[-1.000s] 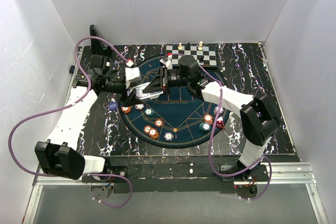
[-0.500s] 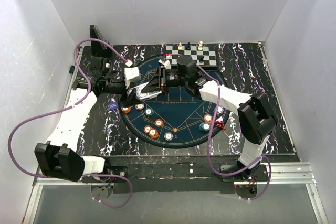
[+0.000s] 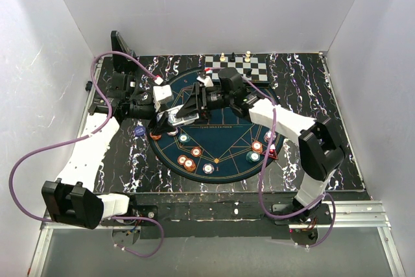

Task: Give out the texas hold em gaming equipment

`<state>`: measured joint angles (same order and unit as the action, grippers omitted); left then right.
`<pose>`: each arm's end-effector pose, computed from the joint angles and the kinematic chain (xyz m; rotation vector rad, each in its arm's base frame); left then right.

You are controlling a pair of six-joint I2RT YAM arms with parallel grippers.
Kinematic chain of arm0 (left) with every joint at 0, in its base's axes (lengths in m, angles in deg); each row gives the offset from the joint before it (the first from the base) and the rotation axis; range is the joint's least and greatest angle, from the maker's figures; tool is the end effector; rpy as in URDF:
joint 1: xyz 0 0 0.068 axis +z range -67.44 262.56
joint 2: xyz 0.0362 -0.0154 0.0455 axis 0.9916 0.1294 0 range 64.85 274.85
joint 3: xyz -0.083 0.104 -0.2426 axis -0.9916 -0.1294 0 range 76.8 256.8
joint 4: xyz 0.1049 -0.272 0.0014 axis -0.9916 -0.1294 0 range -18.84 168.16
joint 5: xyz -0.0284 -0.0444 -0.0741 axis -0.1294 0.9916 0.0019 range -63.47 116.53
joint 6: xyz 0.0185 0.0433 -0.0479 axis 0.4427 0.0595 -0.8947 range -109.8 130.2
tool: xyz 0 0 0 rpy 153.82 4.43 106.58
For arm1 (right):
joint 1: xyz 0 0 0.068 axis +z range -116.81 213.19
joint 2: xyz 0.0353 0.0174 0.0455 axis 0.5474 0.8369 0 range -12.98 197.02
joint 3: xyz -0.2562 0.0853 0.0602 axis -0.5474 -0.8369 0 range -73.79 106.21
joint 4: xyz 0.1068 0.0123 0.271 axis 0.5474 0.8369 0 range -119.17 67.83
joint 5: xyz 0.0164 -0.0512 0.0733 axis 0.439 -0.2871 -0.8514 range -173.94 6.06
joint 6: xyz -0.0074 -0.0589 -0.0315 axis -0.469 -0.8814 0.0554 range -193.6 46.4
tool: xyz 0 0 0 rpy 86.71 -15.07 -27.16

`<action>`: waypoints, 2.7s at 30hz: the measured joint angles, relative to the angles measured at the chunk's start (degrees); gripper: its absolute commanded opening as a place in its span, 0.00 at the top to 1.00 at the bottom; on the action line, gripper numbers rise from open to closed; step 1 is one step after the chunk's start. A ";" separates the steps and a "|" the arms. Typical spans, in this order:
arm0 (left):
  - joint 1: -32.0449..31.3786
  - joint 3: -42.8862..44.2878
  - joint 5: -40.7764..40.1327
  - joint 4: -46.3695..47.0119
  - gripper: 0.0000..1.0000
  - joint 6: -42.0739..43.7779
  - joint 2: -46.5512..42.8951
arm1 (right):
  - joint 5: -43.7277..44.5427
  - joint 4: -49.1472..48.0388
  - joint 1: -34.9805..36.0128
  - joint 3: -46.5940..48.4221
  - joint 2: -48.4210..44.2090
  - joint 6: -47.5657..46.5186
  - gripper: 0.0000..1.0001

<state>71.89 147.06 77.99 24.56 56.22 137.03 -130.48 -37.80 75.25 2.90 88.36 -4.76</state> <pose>0.2649 -0.0926 0.3308 1.3322 1.7773 -0.8018 0.3125 0.3343 0.2847 -0.1864 2.3365 1.9273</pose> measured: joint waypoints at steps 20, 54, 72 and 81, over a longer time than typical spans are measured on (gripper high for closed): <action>0.00 0.39 0.92 -5.27 1.00 2.38 0.09 | 1.64 16.26 -1.88 -0.61 -6.27 -11.19 0.39; 0.00 -1.64 4.68 3.48 1.00 -6.64 -1.51 | -1.03 11.04 -2.40 -2.27 -8.59 -7.06 0.39; -0.02 -1.64 3.87 3.61 0.26 -4.35 -1.51 | -1.62 5.84 -0.61 -1.05 -4.90 -1.44 0.84; -3.43 -0.85 2.56 3.43 0.32 -2.54 -1.09 | -1.60 4.50 1.22 -1.05 -4.31 -1.07 0.83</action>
<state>68.46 146.20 80.55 27.99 53.68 135.94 -132.08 -33.29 76.47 1.85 84.06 -5.83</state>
